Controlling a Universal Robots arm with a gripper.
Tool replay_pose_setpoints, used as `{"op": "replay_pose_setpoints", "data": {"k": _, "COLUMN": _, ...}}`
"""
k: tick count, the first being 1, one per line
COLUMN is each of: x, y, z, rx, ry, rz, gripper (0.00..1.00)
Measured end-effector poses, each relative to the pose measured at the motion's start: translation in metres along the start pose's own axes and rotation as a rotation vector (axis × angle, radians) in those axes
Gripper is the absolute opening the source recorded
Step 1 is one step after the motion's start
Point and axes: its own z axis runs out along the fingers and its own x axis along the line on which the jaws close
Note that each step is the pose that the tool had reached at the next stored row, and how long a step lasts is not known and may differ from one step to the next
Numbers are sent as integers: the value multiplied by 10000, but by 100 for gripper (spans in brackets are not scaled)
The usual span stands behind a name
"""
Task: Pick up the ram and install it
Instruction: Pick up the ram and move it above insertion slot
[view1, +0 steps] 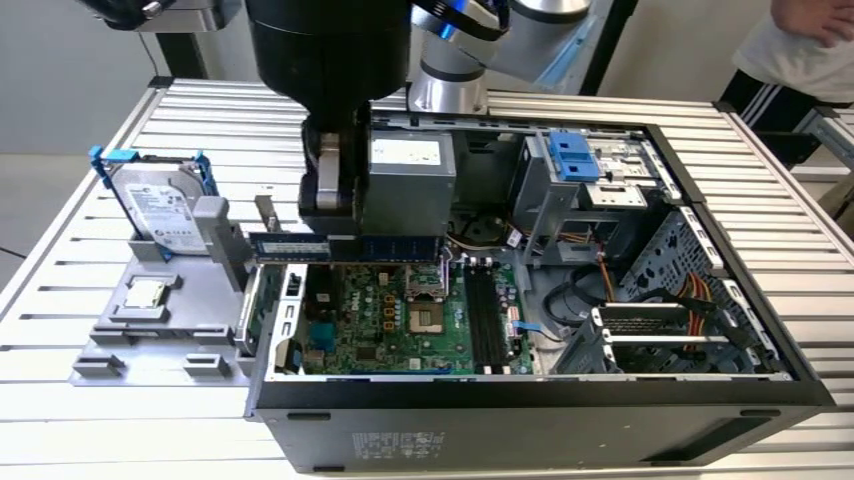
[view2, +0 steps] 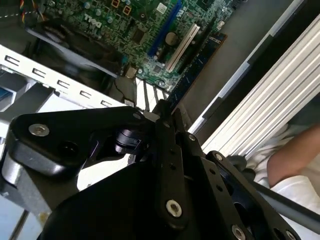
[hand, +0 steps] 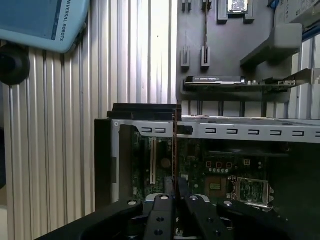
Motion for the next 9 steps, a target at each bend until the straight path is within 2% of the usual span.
{"op": "replay_pose_setpoints", "data": {"k": 9, "x": -30, "y": -309, "z": -5, "rx": -16, "ry": -2, "rz": -1, "gripper": 0}}
